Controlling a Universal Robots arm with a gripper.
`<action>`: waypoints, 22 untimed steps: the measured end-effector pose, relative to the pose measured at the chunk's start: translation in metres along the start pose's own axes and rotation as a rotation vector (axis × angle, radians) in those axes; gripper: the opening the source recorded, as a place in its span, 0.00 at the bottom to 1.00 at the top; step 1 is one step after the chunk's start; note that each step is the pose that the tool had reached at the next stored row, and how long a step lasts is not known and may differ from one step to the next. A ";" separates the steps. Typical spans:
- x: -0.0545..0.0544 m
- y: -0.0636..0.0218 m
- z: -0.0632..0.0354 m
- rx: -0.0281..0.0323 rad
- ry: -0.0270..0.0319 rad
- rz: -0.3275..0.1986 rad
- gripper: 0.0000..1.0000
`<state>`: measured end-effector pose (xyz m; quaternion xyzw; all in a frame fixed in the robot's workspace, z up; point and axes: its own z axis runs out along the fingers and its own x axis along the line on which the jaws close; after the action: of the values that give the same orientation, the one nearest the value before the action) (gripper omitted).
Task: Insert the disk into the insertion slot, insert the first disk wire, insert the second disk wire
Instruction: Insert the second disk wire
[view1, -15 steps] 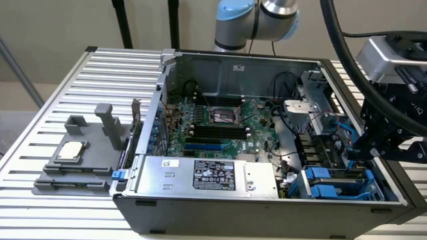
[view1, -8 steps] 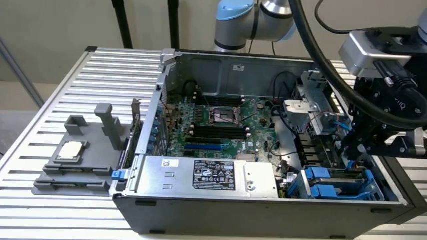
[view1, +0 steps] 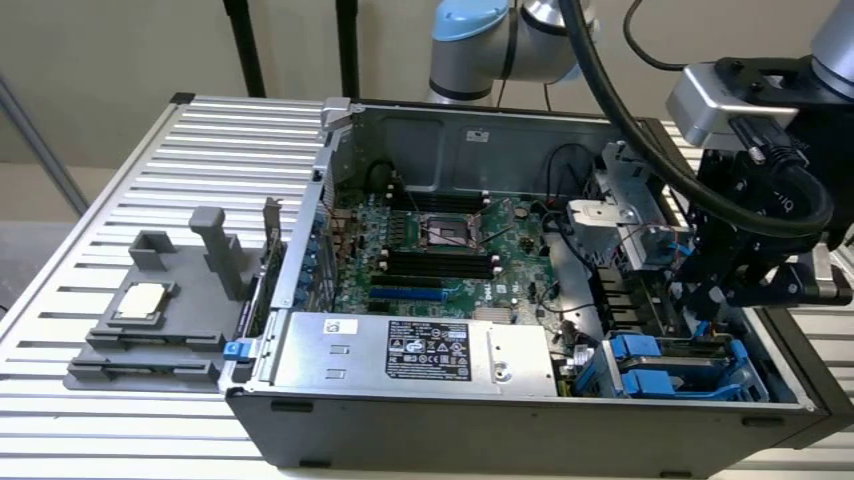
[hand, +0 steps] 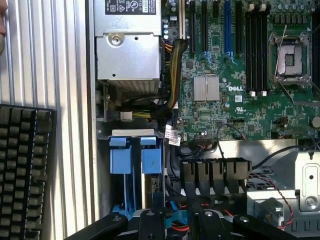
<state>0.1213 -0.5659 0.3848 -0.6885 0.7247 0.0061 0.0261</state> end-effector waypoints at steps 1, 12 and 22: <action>-0.001 -0.0013 0.0007 0.0003 0.0055 0.000 0.33; -0.007 -0.0053 0.0112 0.0029 0.0570 -0.001 0.31; -0.007 -0.0062 0.0129 0.0040 0.0786 -0.002 0.16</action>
<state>0.1282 -0.5587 0.3724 -0.6890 0.7245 -0.0225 -0.0010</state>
